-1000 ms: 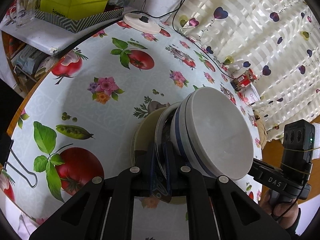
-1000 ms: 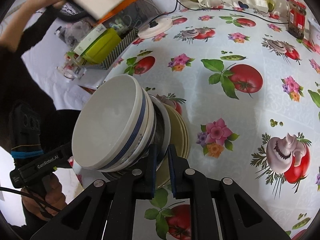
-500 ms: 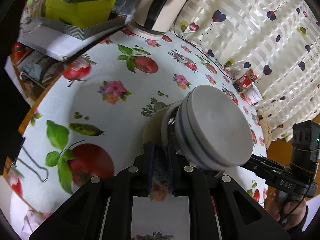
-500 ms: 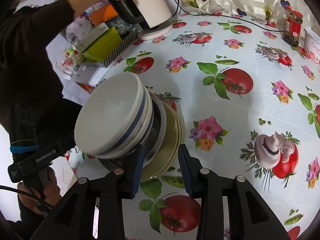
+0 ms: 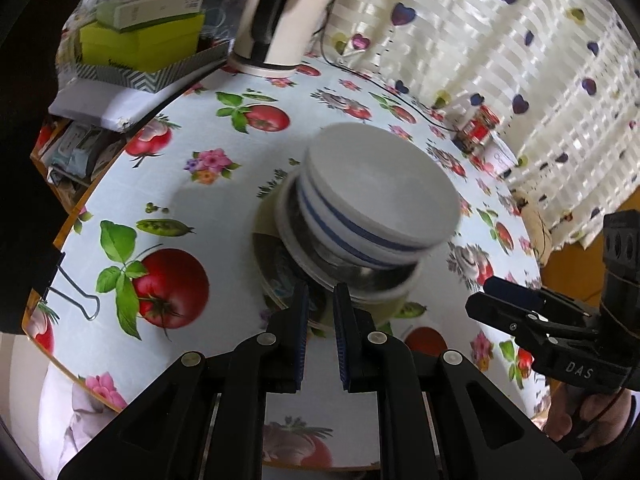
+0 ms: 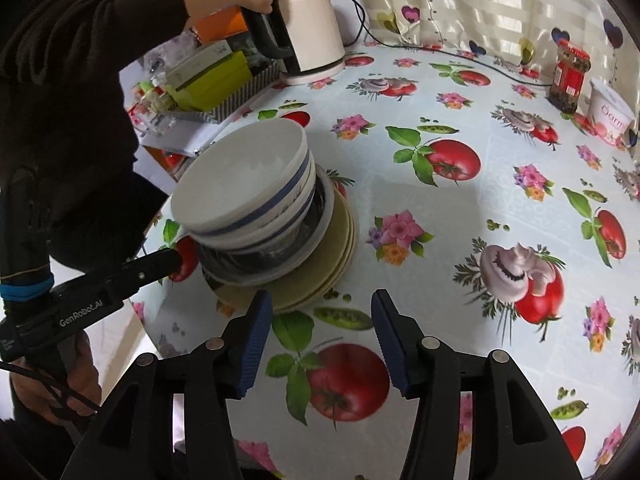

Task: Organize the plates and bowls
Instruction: 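Open both tools and withdraw them from the stacked dishes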

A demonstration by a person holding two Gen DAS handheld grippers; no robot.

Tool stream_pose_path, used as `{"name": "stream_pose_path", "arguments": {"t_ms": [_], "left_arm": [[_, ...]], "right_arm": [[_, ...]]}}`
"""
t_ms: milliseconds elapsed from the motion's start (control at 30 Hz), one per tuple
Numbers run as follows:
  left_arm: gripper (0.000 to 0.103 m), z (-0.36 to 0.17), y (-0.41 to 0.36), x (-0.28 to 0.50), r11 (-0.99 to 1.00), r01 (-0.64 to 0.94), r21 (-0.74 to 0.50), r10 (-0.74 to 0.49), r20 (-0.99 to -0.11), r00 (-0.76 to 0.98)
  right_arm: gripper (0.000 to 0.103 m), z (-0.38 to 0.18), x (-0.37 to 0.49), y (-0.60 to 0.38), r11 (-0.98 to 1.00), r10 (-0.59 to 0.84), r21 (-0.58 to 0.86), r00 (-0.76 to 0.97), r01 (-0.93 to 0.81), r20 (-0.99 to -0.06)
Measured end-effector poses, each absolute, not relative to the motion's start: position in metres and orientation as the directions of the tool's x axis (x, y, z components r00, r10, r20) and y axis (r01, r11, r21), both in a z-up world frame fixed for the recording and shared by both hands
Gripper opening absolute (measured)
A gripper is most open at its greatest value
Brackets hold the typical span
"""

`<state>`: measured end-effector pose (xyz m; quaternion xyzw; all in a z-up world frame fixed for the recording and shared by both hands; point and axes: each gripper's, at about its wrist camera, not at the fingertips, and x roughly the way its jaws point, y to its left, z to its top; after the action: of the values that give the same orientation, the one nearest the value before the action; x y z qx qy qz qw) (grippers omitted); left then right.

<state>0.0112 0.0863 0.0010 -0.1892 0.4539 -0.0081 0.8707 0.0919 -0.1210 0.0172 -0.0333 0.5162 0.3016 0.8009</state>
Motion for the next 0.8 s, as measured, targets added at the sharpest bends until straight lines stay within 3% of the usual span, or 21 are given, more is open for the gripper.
{"name": "stream_pose_path", "arguments": {"t_ms": [433, 800], "left_arm": [[0.013, 0.009, 0.038, -0.006, 0.971, -0.087, -0.221, -0.131, -0.803, 0.581], [0.013, 0.016, 0.021, -0.018, 0.983, -0.086, -0.16, -0.079, -0.804, 0.59]], "right_arm": [[0.066, 0.024, 0.056, -0.139, 0.827, 0.409, 0.173, 0.359, -0.535, -0.839], [0.068, 0.03, 0.036, -0.144, 0.816, 0.415, 0.149, 0.384, -0.559, -0.825]]}}
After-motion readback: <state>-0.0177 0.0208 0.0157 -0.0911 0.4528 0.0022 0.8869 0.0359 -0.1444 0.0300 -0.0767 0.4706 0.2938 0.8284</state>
